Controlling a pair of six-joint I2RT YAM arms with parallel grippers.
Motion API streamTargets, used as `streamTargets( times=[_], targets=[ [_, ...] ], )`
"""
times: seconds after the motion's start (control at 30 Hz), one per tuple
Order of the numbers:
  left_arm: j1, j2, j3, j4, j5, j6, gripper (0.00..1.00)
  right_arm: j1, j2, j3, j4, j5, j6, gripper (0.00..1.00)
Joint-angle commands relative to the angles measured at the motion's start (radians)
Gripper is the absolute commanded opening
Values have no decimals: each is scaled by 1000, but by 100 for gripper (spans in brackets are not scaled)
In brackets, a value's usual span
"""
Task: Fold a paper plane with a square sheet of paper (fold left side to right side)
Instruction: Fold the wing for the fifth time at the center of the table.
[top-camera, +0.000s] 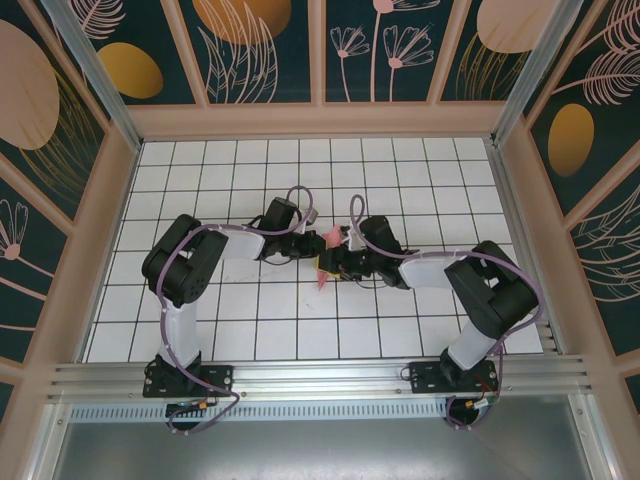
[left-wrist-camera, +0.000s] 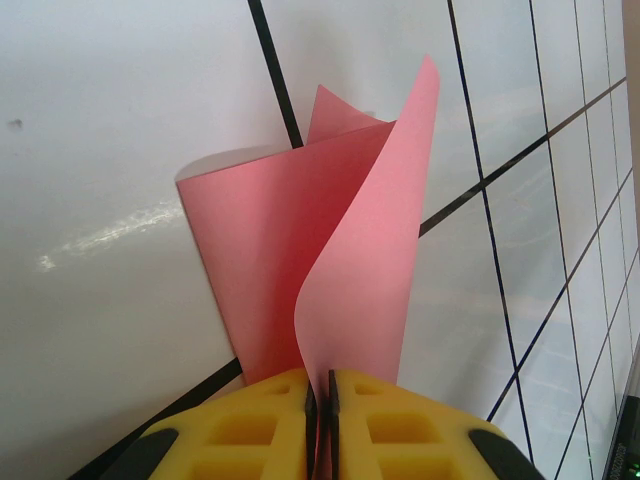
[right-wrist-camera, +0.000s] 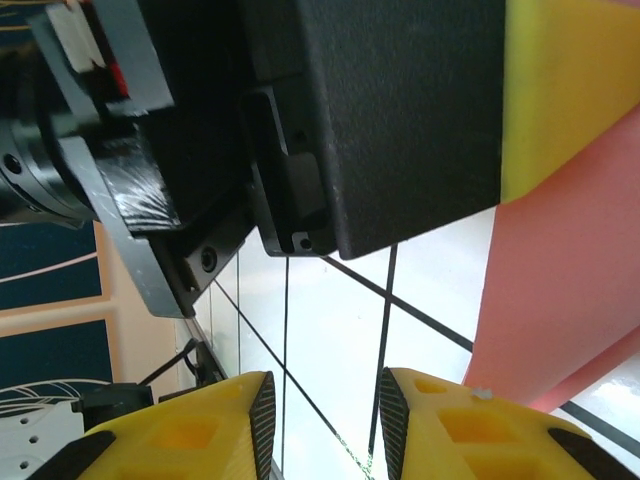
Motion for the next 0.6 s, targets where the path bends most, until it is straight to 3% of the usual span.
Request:
streamTargets(
  times=[0.0, 0.57],
  targets=[
    [1, 21, -13, 7, -3, 14, 16, 14, 19, -5, 53, 8, 9, 37],
    [1, 21, -7, 6, 2, 14, 15, 35, 65, 31, -65, 62, -41, 36]
  ],
)
